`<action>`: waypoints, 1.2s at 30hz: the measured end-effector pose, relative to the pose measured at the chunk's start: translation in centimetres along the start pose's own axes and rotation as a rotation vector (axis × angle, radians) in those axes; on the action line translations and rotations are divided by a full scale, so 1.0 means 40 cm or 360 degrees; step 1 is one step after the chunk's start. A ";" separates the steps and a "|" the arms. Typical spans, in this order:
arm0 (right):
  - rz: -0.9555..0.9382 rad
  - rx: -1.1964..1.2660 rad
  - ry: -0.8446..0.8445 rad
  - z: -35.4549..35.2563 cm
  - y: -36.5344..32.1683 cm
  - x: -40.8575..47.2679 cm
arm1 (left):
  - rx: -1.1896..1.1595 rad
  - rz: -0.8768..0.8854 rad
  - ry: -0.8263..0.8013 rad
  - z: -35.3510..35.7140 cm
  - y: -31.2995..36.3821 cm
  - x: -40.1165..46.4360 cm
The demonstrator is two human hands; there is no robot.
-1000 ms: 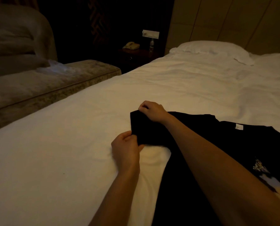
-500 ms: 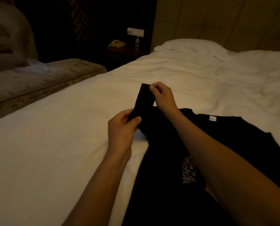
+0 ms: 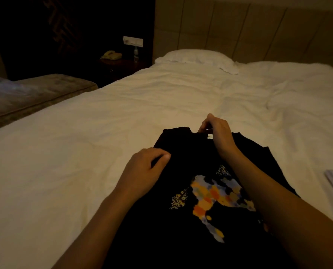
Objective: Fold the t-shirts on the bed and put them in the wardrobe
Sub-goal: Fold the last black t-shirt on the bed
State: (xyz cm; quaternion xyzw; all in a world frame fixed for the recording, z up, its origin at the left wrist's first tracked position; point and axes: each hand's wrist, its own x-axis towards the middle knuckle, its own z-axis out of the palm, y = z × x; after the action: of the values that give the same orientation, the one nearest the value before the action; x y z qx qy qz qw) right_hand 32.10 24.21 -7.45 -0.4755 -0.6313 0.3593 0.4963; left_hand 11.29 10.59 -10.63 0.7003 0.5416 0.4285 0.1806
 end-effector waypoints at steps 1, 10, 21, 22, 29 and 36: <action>0.0022 -0.0107 -0.0002 0.001 0.005 0.009 | 0.0121 -0.0050 0.0031 0.003 -0.021 -0.001; 0.0210 -0.1259 -0.0534 0.210 0.077 0.088 | 0.0406 -0.0668 -0.0039 0.009 -0.138 -0.013; 0.0150 -0.1267 -0.0246 0.257 0.119 0.102 | 0.0182 -0.0791 0.0151 0.000 -0.175 -0.004; 0.0162 -0.1211 -0.0229 0.252 0.117 0.095 | 0.0178 -0.0793 0.0162 -0.001 -0.172 -0.006; -0.0199 -0.1460 -0.0180 0.147 0.068 -0.026 | 0.0432 -0.0287 0.0085 -0.003 -0.114 -0.011; -0.0230 -0.1593 -0.0332 0.074 0.090 -0.182 | 0.0946 -0.0151 -0.0567 0.046 -0.089 -0.034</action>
State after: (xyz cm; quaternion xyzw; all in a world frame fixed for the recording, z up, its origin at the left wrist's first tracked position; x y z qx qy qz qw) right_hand 30.51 18.35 -13.57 -0.5717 -0.8032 0.0235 0.1658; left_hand 10.53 10.95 -14.77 0.7601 0.6346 0.1143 0.0800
